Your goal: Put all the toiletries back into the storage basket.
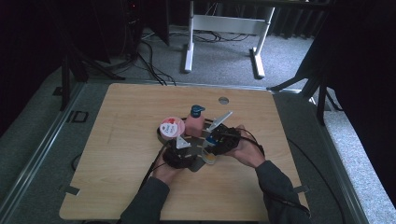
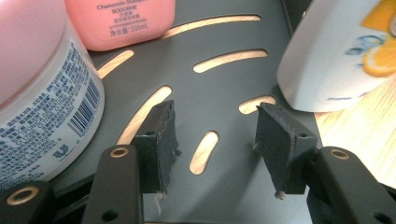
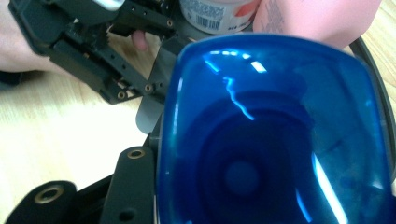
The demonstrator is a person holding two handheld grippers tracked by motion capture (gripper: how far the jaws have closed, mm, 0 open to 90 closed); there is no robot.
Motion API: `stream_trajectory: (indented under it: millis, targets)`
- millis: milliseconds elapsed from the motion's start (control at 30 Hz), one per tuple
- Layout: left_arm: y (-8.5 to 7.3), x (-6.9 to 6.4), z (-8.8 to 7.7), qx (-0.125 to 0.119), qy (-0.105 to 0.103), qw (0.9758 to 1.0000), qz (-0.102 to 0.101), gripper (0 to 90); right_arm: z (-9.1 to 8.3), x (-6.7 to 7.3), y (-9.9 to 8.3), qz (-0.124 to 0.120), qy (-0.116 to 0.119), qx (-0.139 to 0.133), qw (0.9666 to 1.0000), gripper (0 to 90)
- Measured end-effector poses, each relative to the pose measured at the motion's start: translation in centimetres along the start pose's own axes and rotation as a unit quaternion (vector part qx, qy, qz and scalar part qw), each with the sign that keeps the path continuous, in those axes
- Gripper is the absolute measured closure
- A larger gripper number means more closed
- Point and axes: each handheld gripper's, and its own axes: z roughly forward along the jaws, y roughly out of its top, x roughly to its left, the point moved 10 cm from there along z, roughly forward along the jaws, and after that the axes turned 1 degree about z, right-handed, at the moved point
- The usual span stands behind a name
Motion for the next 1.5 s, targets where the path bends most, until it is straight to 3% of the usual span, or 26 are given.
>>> stream_trajectory:
  millis: [700, 1500]
  targets:
    - [0.0, 0.0, 0.0, 0.000, 0.001, 1.0000, 0.002, 47.8, 0.6, -2.1, 1.9, 0.029, -0.019, -0.022, 0.9992, 55.4]
    - [0.0, -0.1, 0.0, -0.001, 0.000, 1.0000, 0.003, 47.8, 1.3, -7.1, 2.3, 0.081, -0.064, -0.026, 0.9944, 55.4]
